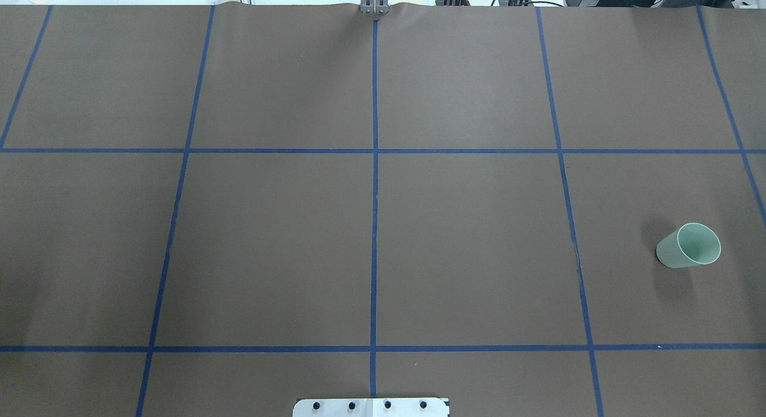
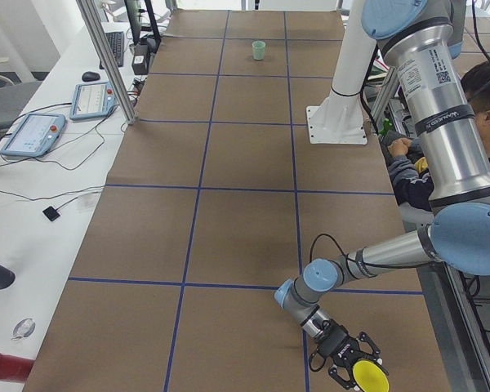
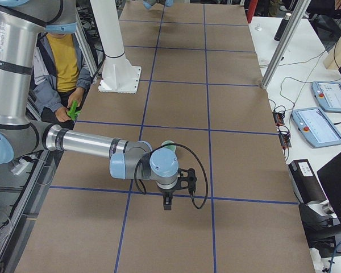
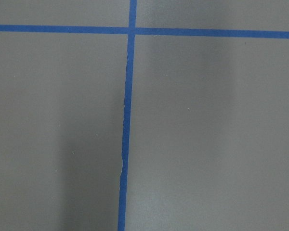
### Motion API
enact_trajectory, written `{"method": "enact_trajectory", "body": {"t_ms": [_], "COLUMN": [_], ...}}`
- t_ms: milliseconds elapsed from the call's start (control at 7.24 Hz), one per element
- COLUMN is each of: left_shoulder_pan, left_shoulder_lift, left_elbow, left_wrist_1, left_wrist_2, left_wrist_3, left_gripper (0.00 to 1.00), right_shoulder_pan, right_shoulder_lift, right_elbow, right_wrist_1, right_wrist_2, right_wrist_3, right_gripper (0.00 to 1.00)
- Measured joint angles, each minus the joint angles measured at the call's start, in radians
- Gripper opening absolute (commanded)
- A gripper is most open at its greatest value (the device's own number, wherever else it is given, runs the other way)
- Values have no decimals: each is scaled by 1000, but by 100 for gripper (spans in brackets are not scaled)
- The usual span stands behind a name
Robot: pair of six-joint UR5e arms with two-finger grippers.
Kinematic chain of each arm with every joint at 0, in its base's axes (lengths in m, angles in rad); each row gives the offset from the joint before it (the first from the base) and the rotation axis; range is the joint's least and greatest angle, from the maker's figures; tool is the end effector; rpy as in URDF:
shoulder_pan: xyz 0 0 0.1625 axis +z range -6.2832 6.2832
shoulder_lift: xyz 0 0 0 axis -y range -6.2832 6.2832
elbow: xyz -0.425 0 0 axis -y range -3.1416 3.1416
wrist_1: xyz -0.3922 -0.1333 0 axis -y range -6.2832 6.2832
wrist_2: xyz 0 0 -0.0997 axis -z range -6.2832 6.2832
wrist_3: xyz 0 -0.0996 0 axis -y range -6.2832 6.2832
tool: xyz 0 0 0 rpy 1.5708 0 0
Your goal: Transfer and stack yellow cup on green cup
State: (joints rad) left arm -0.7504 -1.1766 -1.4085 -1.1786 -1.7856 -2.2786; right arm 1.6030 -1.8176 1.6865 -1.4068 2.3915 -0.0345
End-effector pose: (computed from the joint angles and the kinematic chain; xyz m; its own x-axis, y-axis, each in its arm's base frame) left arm 0.0324 -0.1835 0.8998 -0.1917 -0.6897 0.6982 0.8796 0.1948 0.4340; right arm 0.0729 -0.3847 0.6905 0.6828 -0.0366 0.7297 -0.0086 0.9983 0.0581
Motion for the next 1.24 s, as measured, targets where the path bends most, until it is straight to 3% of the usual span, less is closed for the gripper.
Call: {"method": "enact_trajectory", "body": {"t_ms": [415,691,967,1244], "left_shoulder_pan": [-14,-86,-235,-304], "left_shoulder_lift": [14,32,40,40], "left_elbow": [-2,0,4,9], "left_wrist_1": [-71,-197,-397,-670], "left_wrist_2": [224,413,637,754], "left_wrist_3": [29,89,246,394], "left_gripper": [36,36,36,35], "right_shoulder_pan": [-1,-1,-2,-2], "right_shoulder_lift": [1,4,10,11], "right_elbow": [1,2,8,20], "right_wrist_1": [0,1,2,27], "right_wrist_2": [0,0,-1,-3], "right_wrist_3": [2,4,2,-3], "right_gripper": [100,100,100,100]}}
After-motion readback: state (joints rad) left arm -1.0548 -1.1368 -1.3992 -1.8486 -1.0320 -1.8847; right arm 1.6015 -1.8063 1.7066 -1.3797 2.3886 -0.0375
